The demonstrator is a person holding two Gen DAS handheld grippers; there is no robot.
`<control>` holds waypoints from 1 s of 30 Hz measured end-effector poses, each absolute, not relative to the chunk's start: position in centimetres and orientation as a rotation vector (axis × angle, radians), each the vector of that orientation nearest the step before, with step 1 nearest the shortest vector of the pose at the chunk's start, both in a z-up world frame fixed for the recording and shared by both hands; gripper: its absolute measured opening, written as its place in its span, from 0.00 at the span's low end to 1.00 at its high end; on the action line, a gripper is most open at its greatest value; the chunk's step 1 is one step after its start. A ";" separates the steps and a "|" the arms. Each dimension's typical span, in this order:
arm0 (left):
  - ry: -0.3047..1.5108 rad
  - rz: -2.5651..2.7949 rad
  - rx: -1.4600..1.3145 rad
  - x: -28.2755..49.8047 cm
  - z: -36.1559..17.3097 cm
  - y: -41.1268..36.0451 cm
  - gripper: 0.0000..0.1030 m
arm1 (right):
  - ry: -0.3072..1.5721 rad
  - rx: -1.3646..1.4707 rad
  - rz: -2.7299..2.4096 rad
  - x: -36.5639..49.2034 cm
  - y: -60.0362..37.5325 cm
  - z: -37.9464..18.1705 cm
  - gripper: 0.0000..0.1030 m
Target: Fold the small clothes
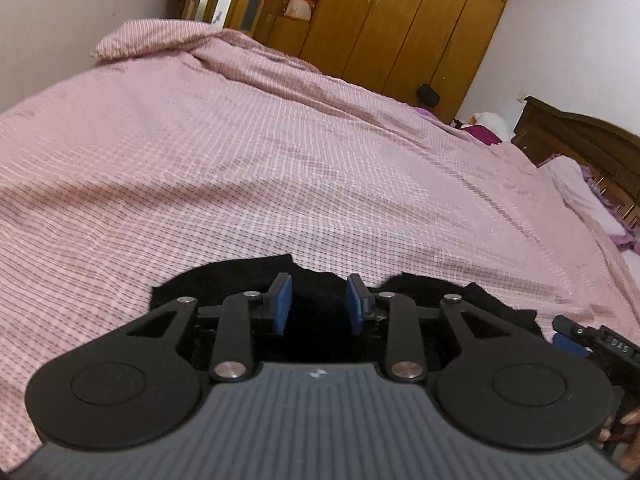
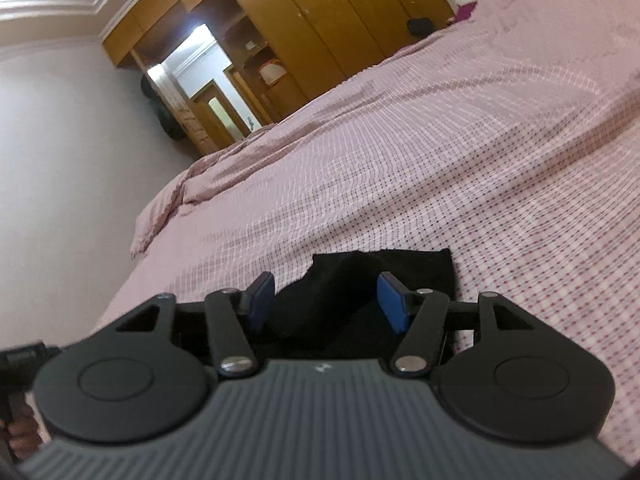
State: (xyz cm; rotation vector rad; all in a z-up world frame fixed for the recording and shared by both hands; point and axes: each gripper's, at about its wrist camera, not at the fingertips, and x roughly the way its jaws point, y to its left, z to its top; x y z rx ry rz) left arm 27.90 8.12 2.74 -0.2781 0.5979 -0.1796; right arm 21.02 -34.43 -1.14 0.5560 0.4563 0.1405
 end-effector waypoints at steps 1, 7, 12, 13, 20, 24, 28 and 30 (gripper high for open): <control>0.593 -0.178 -0.270 27.5 2.9 8.1 0.34 | 0.460 0.541 0.143 20.8 -34.4 -1.1 0.59; 0.619 -0.236 -0.221 26.0 2.4 7.1 0.36 | 0.522 0.395 0.202 20.7 -32.8 -1.3 0.59; 0.701 -0.344 -0.120 25.5 0.4 4.7 0.36 | 0.585 0.192 0.221 21.8 -30.3 -2.0 0.57; 0.721 -0.365 -0.102 25.6 -0.2 4.2 0.36 | 0.595 0.163 0.221 22.3 -29.9 -2.1 0.57; 0.713 -0.276 0.030 29.1 -3.1 2.5 0.36 | 0.626 0.132 0.157 26.2 -29.6 -3.0 0.55; 0.675 -0.145 0.034 31.5 -3.4 4.1 0.36 | 0.613 0.141 0.118 28.1 -29.7 -3.1 0.55; 0.666 -0.040 -0.026 34.0 -4.1 6.3 0.36 | 0.587 0.142 0.061 29.6 -29.8 -3.6 0.55; 0.673 -0.029 -0.069 34.7 -4.6 7.1 0.36 | 0.608 0.147 0.025 30.4 -30.0 -4.7 0.55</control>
